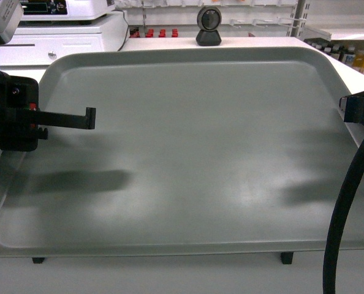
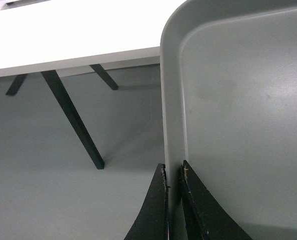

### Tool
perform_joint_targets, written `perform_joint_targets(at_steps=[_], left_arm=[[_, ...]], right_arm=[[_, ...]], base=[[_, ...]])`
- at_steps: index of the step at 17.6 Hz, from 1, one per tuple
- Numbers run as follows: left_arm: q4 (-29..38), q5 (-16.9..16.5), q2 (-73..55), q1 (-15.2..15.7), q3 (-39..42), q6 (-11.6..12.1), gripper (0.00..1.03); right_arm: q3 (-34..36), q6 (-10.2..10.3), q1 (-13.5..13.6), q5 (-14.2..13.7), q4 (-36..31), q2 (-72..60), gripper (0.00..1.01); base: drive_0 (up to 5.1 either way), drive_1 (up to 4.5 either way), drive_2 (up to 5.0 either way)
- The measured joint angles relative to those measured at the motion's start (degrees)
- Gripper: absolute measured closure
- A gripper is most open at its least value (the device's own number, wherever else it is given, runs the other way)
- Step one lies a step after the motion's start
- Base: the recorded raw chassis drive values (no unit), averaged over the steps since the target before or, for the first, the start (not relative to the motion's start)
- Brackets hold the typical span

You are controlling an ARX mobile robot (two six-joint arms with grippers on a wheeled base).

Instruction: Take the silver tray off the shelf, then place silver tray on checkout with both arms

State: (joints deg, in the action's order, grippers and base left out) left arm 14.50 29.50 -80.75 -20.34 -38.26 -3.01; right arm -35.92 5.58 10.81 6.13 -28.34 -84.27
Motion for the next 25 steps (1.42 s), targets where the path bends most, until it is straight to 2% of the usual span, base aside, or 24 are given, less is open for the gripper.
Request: perform_joint_targets(at_steps=[9,15,25], left_arm=[[0.0,0.0,0.0,0.0,0.0,0.0,1.0],[-0.1,0.0,0.0,0.0,0.0,0.0,1.0],[0.0,0.1,0.0,-0.2,0.0,0.0,1.0]], right_arm=[[0.0,0.0,0.0,0.0,0.0,0.0,0.99],[0.1,0.2,0.0,0.0,0.0,0.2,0.99],[0.2,0.2,0.0,0.2,0.0,0.4,0.99]], base=[[0.0,0.0,0.0],[0.0,1.97,-2.0],[0.1,4.46,-4.2]])
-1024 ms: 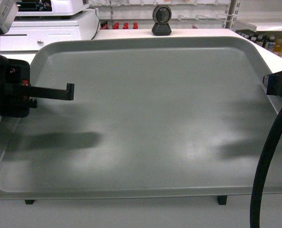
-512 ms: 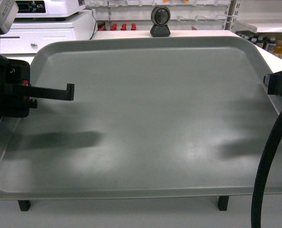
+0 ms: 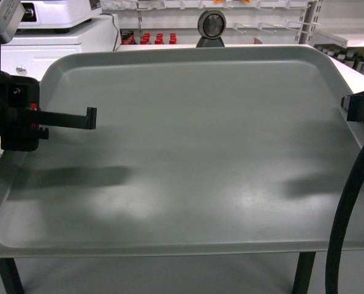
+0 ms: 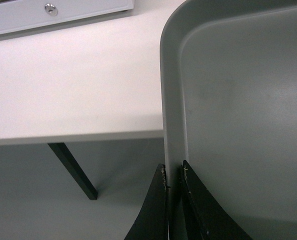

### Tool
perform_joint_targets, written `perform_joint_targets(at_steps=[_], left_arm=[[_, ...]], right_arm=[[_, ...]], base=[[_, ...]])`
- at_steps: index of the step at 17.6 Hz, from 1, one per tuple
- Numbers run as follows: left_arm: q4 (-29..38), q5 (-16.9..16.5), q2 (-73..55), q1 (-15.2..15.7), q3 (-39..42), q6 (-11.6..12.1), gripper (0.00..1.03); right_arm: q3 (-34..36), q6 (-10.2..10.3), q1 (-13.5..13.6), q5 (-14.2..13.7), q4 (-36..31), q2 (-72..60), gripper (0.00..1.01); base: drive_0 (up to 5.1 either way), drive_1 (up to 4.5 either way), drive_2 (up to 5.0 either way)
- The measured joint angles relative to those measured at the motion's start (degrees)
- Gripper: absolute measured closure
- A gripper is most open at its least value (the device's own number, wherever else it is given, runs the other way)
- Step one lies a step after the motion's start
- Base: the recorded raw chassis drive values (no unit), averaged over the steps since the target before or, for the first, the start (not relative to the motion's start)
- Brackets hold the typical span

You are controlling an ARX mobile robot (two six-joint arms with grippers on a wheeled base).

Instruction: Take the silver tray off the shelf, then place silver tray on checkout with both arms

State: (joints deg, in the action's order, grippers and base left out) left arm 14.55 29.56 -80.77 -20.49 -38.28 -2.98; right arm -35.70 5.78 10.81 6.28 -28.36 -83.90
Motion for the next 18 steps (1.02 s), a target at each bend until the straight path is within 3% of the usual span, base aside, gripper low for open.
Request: perform_joint_targets(at_steps=[18], left_arm=[[0.1,0.2,0.0,0.0,0.0,0.0,1.0]], right_arm=[[0.0,0.0,0.0,-0.1,-0.2,0.0,0.99]], base=[[0.0,4.3,-4.4]])
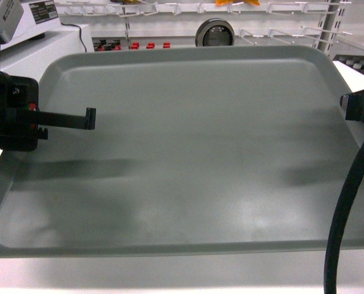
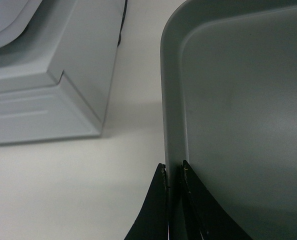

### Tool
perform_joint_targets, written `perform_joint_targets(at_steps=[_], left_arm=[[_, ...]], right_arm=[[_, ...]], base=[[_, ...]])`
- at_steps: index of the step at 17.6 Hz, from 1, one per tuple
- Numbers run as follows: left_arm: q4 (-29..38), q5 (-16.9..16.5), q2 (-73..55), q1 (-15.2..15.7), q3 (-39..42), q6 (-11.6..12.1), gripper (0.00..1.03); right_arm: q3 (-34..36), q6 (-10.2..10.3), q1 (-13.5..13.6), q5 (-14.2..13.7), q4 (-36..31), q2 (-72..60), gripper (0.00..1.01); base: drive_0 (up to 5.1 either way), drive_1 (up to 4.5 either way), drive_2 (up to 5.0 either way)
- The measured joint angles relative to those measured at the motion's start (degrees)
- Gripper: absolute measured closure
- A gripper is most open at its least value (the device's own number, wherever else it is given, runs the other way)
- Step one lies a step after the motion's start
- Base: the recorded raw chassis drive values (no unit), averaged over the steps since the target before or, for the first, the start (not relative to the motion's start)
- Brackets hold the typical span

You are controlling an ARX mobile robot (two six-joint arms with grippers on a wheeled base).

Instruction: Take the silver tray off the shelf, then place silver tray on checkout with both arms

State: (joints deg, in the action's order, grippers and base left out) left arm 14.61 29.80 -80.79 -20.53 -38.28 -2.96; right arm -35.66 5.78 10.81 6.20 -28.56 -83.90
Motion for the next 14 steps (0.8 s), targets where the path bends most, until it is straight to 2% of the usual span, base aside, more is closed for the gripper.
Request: perform_joint_targets(at_steps=[14], left_arm=[[-0.1,0.0,-0.4,0.0,-0.1,0.0,1.0]], right_arm=[[0.0,0.0,0.0,0.1,0.1,0.0,0.99]], base=[[-0.1,4.27,-4.4]])
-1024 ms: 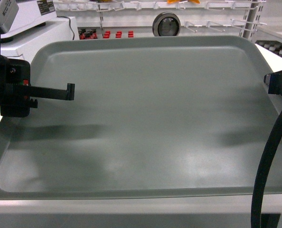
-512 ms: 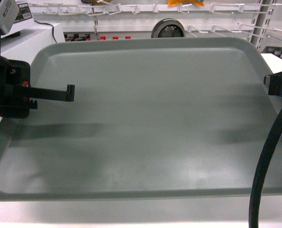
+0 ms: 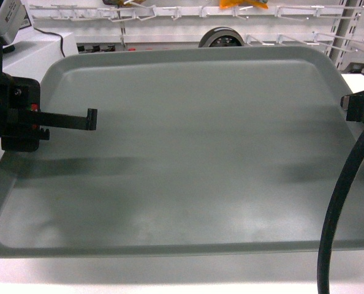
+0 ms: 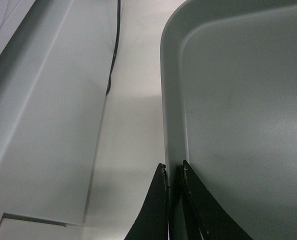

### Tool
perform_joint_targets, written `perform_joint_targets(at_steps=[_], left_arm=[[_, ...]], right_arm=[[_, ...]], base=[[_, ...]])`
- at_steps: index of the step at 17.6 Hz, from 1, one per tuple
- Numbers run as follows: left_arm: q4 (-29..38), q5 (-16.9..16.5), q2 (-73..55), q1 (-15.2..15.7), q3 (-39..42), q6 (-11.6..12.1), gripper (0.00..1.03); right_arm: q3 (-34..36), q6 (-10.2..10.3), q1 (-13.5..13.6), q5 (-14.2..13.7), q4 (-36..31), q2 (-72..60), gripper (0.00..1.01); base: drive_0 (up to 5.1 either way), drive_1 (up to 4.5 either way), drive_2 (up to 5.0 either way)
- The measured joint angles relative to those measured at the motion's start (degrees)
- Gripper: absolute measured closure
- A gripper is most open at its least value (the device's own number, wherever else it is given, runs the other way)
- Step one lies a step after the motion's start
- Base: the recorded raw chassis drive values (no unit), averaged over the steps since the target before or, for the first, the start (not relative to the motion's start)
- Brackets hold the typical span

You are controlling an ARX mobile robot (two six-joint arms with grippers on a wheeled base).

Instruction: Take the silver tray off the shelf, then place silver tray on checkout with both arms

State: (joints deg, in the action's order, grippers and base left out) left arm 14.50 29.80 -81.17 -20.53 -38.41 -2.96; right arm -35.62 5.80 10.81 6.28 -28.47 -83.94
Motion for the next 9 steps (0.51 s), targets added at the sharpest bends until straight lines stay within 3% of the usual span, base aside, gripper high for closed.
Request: perform_joint_targets(at_steps=[9], left_arm=[[1.2,0.5,0.0,0.0,0.1,0.7,1.0]], right_arm=[[0.0,0.0,0.0,0.0,0.2,0.0,0.99]], base=[[-0.1,4.27,-4.4]])
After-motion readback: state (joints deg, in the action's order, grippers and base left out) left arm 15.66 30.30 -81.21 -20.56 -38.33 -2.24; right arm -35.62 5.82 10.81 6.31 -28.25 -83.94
